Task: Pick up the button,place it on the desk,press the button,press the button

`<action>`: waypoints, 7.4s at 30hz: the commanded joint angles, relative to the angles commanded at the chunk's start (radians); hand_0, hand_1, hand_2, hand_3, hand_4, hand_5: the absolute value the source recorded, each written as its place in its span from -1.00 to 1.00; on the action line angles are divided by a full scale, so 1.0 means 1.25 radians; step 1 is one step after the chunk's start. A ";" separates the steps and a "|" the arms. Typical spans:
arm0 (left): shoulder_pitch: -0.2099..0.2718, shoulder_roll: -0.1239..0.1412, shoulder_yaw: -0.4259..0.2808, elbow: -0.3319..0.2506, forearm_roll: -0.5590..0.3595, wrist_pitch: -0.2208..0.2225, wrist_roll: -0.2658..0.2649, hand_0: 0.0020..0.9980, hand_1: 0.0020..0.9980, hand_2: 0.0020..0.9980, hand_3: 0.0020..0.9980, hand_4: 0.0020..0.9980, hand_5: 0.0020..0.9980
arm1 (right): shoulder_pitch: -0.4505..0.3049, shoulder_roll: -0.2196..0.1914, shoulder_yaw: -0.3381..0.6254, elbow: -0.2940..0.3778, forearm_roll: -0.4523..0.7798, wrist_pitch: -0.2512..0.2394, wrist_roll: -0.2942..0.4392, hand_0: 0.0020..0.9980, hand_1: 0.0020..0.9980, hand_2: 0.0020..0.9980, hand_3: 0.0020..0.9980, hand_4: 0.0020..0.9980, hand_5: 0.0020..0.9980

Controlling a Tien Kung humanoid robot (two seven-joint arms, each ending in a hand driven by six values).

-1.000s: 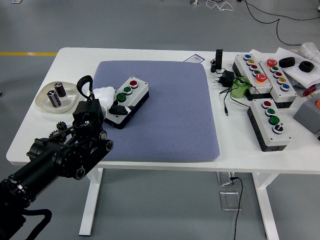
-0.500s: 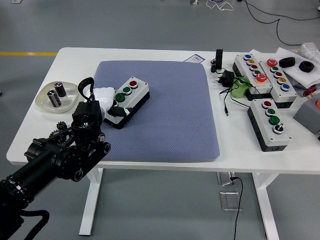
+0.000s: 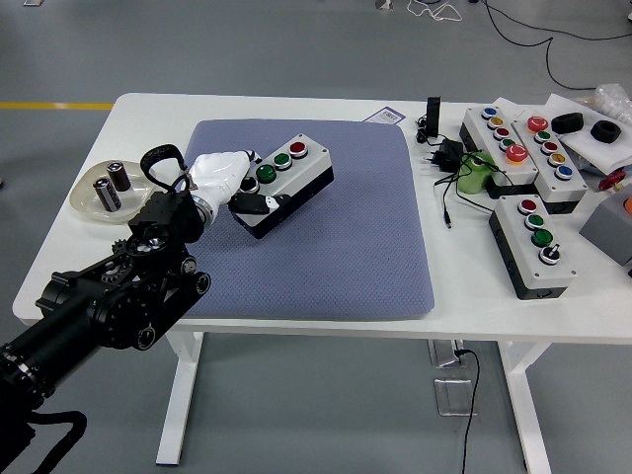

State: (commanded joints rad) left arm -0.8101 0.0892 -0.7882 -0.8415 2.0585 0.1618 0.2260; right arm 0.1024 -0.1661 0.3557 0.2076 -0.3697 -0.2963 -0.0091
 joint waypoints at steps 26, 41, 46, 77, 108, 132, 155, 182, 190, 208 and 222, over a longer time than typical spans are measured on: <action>-0.088 0.063 0.255 0.089 0.042 0.150 -0.394 -0.88 -0.77 -0.75 -0.60 -0.60 -1.00 | 0.006 0.001 -0.008 0.000 0.004 0.001 -0.001 0.27 0.07 0.11 0.27 -0.55 -0.52; -0.094 0.054 0.260 0.126 0.081 0.117 -0.392 0.01 0.09 0.05 -0.04 -0.18 -1.00 | 0.008 0.002 -0.013 0.000 0.006 0.002 -0.002 0.27 0.07 0.11 0.27 -0.55 -0.52; -0.091 0.055 0.247 0.131 0.090 0.080 -0.375 0.01 0.09 0.05 -0.04 -0.18 -1.00 | 0.009 0.001 -0.012 0.000 0.005 0.002 -0.001 0.27 0.07 0.11 0.27 -0.55 -0.52; 0.008 0.100 -0.051 -0.125 0.145 -0.085 -0.321 1.00 0.96 1.00 1.00 0.10 -1.00 | 0.001 0.002 -0.014 0.000 0.012 -0.001 -0.001 0.27 0.07 0.12 0.27 -0.55 -0.51; 0.060 0.111 -0.084 -0.365 0.168 -0.475 -0.095 -1.00 -1.00 -0.92 0.86 0.10 -1.00 | 0.007 0.003 -0.005 0.000 0.005 0.001 -0.001 0.27 0.07 0.11 0.27 -0.55 -0.52; -0.001 0.081 -0.014 -0.256 0.124 -0.465 -0.101 -0.98 -1.00 -0.89 0.85 0.15 -1.00 | 0.009 0.003 -0.015 -0.001 0.009 0.002 -0.002 0.27 0.07 0.11 0.27 -0.55 -0.52; -0.003 0.078 -0.004 -0.289 0.090 -0.419 -0.119 -0.97 -1.00 -0.89 0.83 0.13 -1.00 | 0.005 0.002 -0.021 -0.001 0.014 0.001 -0.002 0.27 0.07 0.11 0.27 -0.55 -0.51; -0.021 0.045 0.045 -0.213 0.104 -0.444 -0.114 -0.97 -1.00 -0.89 0.82 0.13 -1.00 | 0.004 0.002 -0.029 -0.001 0.016 0.003 -0.003 0.27 0.07 0.11 0.27 -0.55 -0.52; -0.009 0.054 -0.016 -0.247 0.102 -0.404 -0.115 -0.97 -0.99 -0.89 0.82 0.14 -1.00 | 0.005 0.002 -0.020 -0.001 0.010 0.002 -0.002 0.27 0.07 0.11 0.27 -0.55 -0.51; 0.087 0.100 -0.349 -0.333 0.104 -0.406 -0.100 0.35 0.42 0.45 1.00 0.82 0.54 | 0.008 0.002 -0.018 -0.002 0.010 0.001 -0.002 0.27 0.07 0.11 0.27 -0.55 -0.52; 0.188 0.110 -0.456 -0.270 0.107 -0.344 -0.127 0.84 0.89 0.99 1.00 0.66 0.61 | 0.007 0.004 -0.020 -0.002 0.012 0.001 -0.003 0.27 0.07 0.11 0.27 -0.55 -0.51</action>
State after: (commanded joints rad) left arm -0.5750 0.2267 -1.3581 -1.1786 2.1926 -0.2681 0.0672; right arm 0.1109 -0.1611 0.3301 0.2050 -0.3544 -0.2954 -0.0128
